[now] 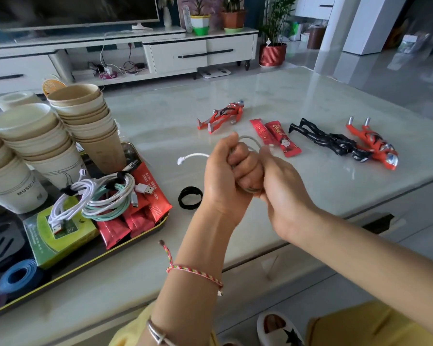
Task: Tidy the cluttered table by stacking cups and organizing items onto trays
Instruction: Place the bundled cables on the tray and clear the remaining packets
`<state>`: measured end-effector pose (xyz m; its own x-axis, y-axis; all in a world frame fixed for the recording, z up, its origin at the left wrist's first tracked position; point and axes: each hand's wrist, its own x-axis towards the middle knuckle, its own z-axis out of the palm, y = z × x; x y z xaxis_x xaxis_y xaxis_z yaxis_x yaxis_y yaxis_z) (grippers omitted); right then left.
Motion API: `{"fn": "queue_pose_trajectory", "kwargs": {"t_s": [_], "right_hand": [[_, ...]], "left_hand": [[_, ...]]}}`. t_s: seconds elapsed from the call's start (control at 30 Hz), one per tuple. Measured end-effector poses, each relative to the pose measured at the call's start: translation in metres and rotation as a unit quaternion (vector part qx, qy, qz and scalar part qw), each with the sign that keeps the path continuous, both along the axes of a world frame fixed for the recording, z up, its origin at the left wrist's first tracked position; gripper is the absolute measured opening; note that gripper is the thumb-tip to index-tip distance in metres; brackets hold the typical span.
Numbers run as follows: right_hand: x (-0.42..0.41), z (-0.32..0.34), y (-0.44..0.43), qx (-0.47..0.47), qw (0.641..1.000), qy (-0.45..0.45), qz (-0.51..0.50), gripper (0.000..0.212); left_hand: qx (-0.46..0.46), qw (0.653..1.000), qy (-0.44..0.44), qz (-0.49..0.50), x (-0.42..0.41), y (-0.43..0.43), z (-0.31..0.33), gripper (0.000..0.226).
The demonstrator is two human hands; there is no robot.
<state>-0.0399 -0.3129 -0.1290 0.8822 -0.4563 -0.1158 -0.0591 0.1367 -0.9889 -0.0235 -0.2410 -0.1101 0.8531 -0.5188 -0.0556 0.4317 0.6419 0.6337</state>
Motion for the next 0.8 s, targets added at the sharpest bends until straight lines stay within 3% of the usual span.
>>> {"fn": "queue_pose_trajectory", "kwargs": {"t_s": [0.13,0.3,0.43,0.5,0.57,0.7,0.8], "right_hand": [[0.011,-0.006,0.004,0.055,0.998,0.043,-0.011,0.04],[0.012,-0.022,0.018,-0.029,0.998,0.057,0.012,0.036],[0.019,-0.025,0.017,-0.111,0.994,-0.001,0.001,0.03],[0.023,-0.021,0.007,-0.199,0.978,-0.067,-0.014,0.029],[0.024,-0.018,-0.003,-0.27,0.955,-0.124,0.003,0.025],[0.025,-0.017,-0.017,-0.35,0.916,-0.166,0.102,0.024],[0.019,-0.016,-0.022,-0.387,0.884,-0.175,0.194,0.025]], "left_hand": [[0.091,0.992,0.051,0.073,0.003,-0.001,-0.002,0.046],[0.201,0.963,0.097,0.148,0.007,0.01,-0.008,0.037],[0.317,0.916,0.069,0.235,0.007,0.022,-0.013,0.032],[0.278,0.923,0.098,0.249,0.009,0.029,-0.012,0.023],[0.23,0.935,0.119,0.242,0.011,0.037,-0.008,0.03],[0.31,0.915,0.061,0.25,0.013,0.045,-0.007,0.026],[0.423,0.881,-0.027,0.208,0.012,0.045,-0.011,0.024]]}}
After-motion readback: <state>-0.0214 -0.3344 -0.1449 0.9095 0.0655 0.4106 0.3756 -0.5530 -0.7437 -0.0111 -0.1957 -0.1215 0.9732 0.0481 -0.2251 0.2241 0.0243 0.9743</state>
